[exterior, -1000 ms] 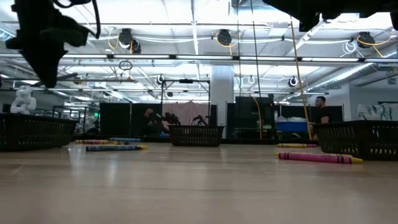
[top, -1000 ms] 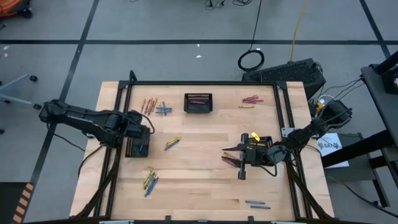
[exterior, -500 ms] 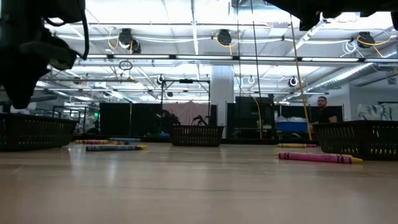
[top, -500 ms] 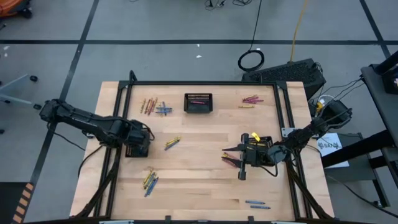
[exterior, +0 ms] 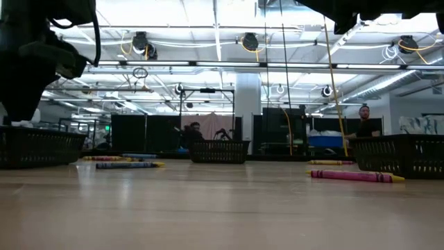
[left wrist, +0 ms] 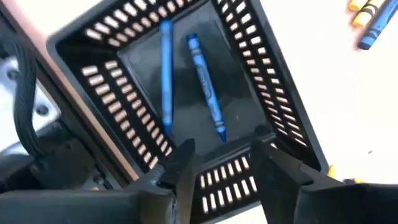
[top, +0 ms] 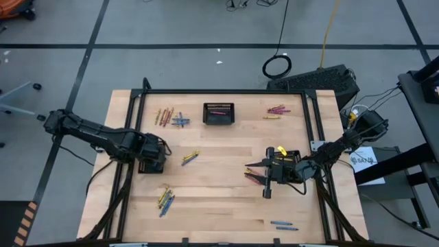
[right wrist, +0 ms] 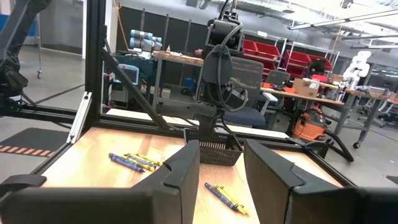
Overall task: Sort crayons
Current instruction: Put the red crayon into the top black bin
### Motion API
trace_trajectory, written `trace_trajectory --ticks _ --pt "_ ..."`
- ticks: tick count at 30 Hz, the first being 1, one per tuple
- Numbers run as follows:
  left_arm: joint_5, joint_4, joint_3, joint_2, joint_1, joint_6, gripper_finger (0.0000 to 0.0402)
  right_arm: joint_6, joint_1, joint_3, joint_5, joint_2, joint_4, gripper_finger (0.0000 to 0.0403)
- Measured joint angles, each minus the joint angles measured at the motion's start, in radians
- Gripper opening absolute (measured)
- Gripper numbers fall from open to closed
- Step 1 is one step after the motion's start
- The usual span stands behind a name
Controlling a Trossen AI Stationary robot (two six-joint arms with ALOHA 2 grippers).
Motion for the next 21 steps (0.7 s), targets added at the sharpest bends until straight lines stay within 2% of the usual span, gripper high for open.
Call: trace_trajectory --ticks 4,9,14,18,21 --pt "-0.085 0.0 0.015 -0.001 -0.004 0.031 0.0148 0.0 0.0 0.0 0.005 0.0 -0.001 0.0114" --pt "-0.29 0.095 0.079 -0.001 -0.036 0.15 0.0148 0.001 0.0 0.0 0.108 0.0 -0.01 0.0114" --pt "-0.505 0.421 0.105 -0.001 -0.076 0.439 0.0148 0.079 -0.029 0.0 0.131 0.0 -0.029 0.0114" --pt "-0.576 0.692 0.103 0.0 -0.098 0.708 0.0148 0.184 -0.056 0.0 0.127 0.0 -0.12 0.0114" --pt "-0.598 0.81 0.103 0.009 -0.11 0.817 0.0148 0.247 -0.074 0.0 0.067 0.0 -0.18 0.0114"
